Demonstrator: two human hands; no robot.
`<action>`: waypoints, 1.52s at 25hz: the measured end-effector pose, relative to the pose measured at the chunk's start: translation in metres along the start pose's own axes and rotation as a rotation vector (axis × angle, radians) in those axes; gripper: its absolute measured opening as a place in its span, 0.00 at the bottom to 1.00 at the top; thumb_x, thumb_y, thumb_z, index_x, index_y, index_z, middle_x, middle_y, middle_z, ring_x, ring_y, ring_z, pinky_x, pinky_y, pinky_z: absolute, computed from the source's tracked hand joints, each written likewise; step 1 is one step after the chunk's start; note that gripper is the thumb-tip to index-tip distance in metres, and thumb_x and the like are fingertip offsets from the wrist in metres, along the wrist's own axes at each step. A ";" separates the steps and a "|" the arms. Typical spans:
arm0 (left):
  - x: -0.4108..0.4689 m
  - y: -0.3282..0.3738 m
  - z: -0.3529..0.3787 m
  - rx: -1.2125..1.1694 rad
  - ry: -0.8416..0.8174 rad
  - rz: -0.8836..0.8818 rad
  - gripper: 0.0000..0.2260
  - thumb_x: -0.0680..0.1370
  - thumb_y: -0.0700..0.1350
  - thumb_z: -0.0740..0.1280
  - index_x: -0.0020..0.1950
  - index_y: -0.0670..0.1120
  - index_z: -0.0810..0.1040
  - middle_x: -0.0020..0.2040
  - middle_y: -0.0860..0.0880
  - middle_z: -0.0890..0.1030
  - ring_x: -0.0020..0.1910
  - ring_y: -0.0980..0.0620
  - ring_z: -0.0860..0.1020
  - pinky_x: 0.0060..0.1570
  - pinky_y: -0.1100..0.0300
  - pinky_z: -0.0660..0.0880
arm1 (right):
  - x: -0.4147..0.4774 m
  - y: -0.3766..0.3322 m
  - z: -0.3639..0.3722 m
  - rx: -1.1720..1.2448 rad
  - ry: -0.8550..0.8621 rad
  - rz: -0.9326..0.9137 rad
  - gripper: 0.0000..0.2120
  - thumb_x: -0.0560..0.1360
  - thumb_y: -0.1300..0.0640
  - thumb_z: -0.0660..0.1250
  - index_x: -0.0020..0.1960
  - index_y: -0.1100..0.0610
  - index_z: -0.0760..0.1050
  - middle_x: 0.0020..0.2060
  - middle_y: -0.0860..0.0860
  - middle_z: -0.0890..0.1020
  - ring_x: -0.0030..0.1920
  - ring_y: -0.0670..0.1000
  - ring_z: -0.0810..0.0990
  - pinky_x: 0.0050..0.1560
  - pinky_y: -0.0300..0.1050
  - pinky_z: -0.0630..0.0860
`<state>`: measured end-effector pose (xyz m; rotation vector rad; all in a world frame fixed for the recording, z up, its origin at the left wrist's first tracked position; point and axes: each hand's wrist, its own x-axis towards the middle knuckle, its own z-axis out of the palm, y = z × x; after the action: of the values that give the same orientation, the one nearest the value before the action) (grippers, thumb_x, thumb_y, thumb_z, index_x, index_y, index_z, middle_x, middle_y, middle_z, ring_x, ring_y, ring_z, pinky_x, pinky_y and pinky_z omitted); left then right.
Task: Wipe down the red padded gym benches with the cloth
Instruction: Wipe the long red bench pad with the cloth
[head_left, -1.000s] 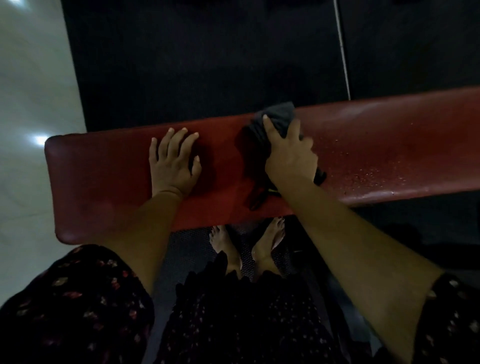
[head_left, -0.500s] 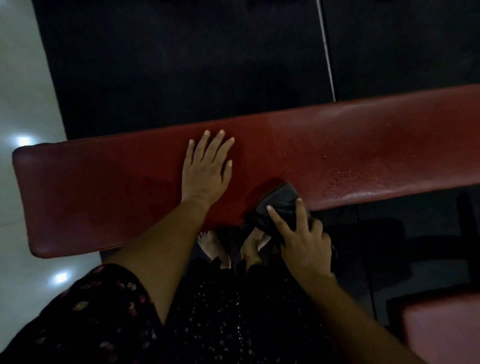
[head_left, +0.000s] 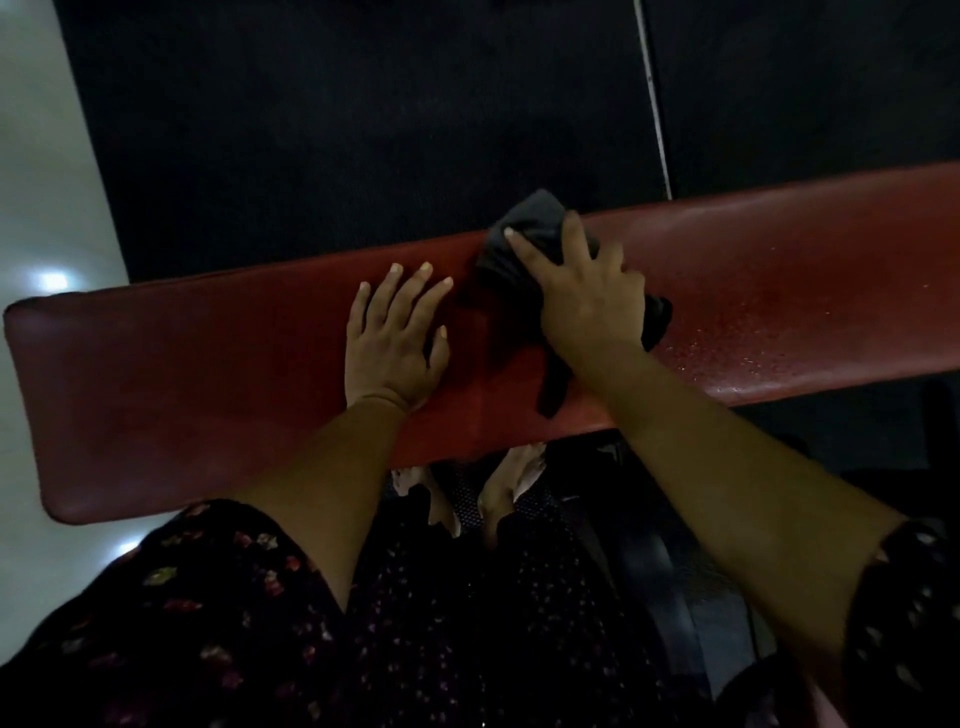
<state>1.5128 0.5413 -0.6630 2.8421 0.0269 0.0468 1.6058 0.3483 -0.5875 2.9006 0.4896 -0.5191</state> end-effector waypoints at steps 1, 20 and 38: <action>0.000 0.002 0.000 -0.002 -0.013 -0.013 0.23 0.79 0.52 0.56 0.75 0.52 0.67 0.75 0.49 0.68 0.76 0.45 0.61 0.76 0.47 0.49 | 0.013 0.002 -0.005 0.027 -0.014 0.028 0.32 0.80 0.53 0.59 0.77 0.36 0.47 0.76 0.58 0.55 0.58 0.64 0.70 0.46 0.55 0.73; -0.001 0.001 0.001 0.025 -0.003 -0.009 0.26 0.79 0.57 0.56 0.77 0.52 0.61 0.75 0.46 0.65 0.75 0.44 0.61 0.76 0.46 0.49 | -0.186 0.051 0.066 0.182 -0.132 0.257 0.48 0.65 0.54 0.76 0.76 0.38 0.53 0.68 0.65 0.68 0.43 0.66 0.75 0.32 0.56 0.76; 0.001 -0.002 0.004 0.076 0.026 0.013 0.25 0.79 0.57 0.56 0.74 0.51 0.65 0.73 0.46 0.67 0.75 0.44 0.63 0.76 0.48 0.48 | -0.003 0.084 0.008 0.160 -0.077 0.275 0.37 0.78 0.56 0.62 0.78 0.37 0.46 0.76 0.60 0.53 0.60 0.65 0.69 0.49 0.57 0.74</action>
<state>1.5138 0.5414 -0.6676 2.9173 0.0158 0.0874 1.6294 0.2669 -0.5864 3.0145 0.0375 -0.6494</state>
